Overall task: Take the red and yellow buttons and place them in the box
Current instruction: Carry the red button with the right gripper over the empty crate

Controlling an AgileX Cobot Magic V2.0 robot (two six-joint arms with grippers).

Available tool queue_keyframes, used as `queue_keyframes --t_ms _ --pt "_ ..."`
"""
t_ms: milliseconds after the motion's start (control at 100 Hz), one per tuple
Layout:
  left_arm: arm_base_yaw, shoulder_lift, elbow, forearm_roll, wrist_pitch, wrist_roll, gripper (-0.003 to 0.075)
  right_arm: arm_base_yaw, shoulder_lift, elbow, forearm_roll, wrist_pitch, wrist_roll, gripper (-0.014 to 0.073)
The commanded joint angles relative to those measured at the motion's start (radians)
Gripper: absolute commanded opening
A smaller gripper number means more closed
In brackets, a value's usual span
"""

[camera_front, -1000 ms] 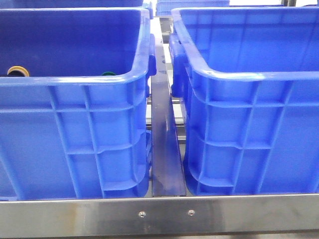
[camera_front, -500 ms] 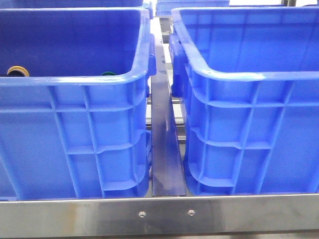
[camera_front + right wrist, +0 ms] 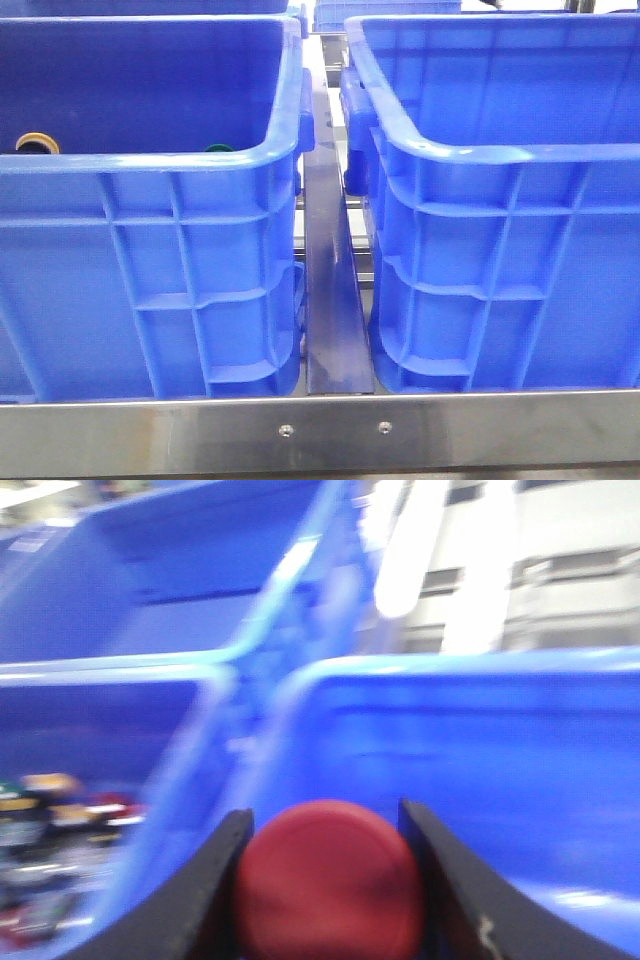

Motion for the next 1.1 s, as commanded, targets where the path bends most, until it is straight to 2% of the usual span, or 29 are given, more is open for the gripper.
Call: queue_keyframes --t_ms 0,110,380,740,1090 --pt "0.042 -0.009 -0.019 0.031 -0.042 -0.012 0.0153 -0.002 0.005 -0.037 0.01 -0.1 -0.083 0.0168" --pt "0.065 -0.009 -0.019 0.026 -0.04 -0.012 -0.0019 -0.002 0.069 -0.037 0.01 -0.152 -0.133 0.0168" --pt "0.065 -0.009 -0.019 0.026 -0.056 -0.012 -0.002 -0.002 0.303 -0.071 0.002 -0.348 -0.172 0.0168" --pt "0.065 -0.009 -0.019 0.026 -0.056 -0.012 -0.002 -0.036 0.487 -0.213 -0.001 -0.327 -0.17 0.0168" --pt "0.065 -0.009 -0.019 0.026 -0.063 -0.012 -0.002 -0.09 0.568 -0.236 0.0 -0.255 -0.167 0.0168"
